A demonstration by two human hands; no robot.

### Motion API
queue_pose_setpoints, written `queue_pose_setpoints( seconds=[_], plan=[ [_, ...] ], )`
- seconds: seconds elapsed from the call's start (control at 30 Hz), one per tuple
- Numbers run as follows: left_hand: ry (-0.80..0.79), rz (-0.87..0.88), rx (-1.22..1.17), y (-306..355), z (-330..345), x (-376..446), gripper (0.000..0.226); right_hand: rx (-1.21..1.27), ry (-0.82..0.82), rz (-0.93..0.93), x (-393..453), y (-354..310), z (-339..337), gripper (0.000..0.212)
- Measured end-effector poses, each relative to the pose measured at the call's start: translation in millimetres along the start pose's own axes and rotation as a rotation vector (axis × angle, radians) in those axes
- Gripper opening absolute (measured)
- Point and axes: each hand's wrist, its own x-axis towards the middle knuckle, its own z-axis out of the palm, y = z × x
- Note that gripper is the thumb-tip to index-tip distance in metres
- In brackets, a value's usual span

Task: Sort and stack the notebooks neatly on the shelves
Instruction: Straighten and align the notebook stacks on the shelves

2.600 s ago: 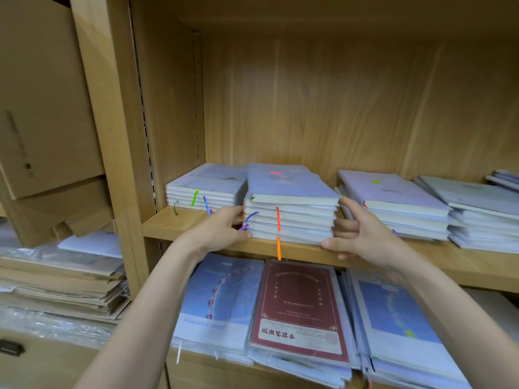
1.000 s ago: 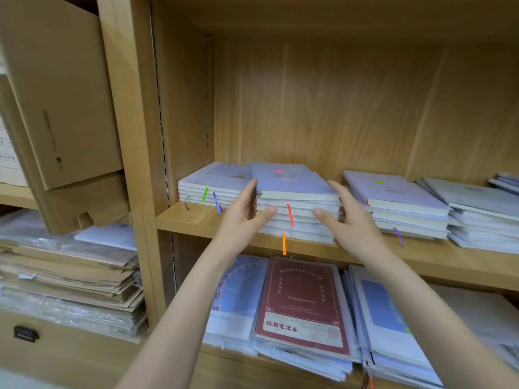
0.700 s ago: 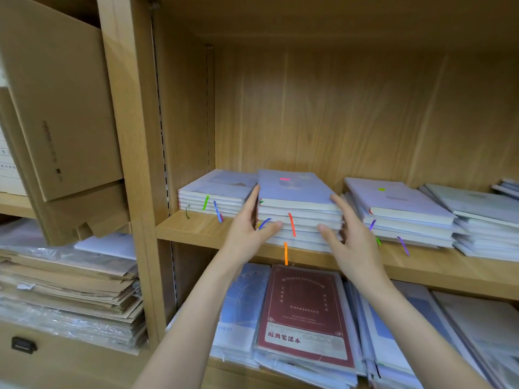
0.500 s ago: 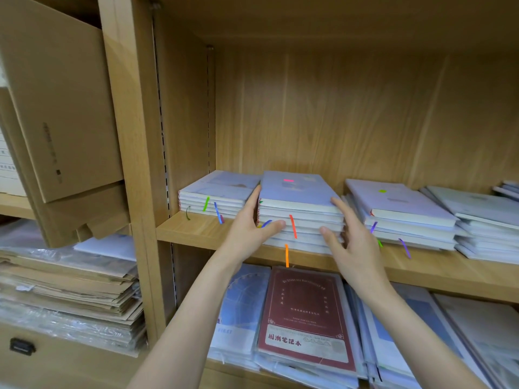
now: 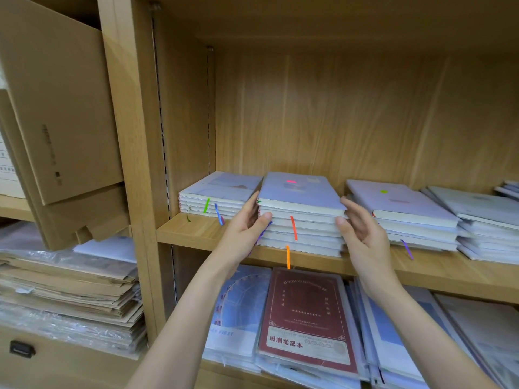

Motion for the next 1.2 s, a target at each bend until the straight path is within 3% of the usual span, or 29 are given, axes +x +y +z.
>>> queue_pose_setpoints(
  seconds=[0.43,0.53,0.8,1.2],
  plan=[
    [-0.015,0.027,0.066,2.6,1.4,-8.3,0.04,0.094,-0.015,0.018,-3.8,-6.5,1.9,0.035],
    [0.032,0.037,0.046,-2.0,6.2,-15.1,0.054,0.093,-0.02,0.045,-1.9,-7.1,2.7,0.034],
    [0.144,0.045,-0.031,-2.6,6.9,-10.0,0.052,0.145,0.017,0.13,3.7,-8.5,1.1,0.036],
    [0.106,0.078,0.084,-6.0,-2.0,-7.2,0.05,0.148,0.038,0.186,6.2,-9.6,3.2,0.043]
  ],
)
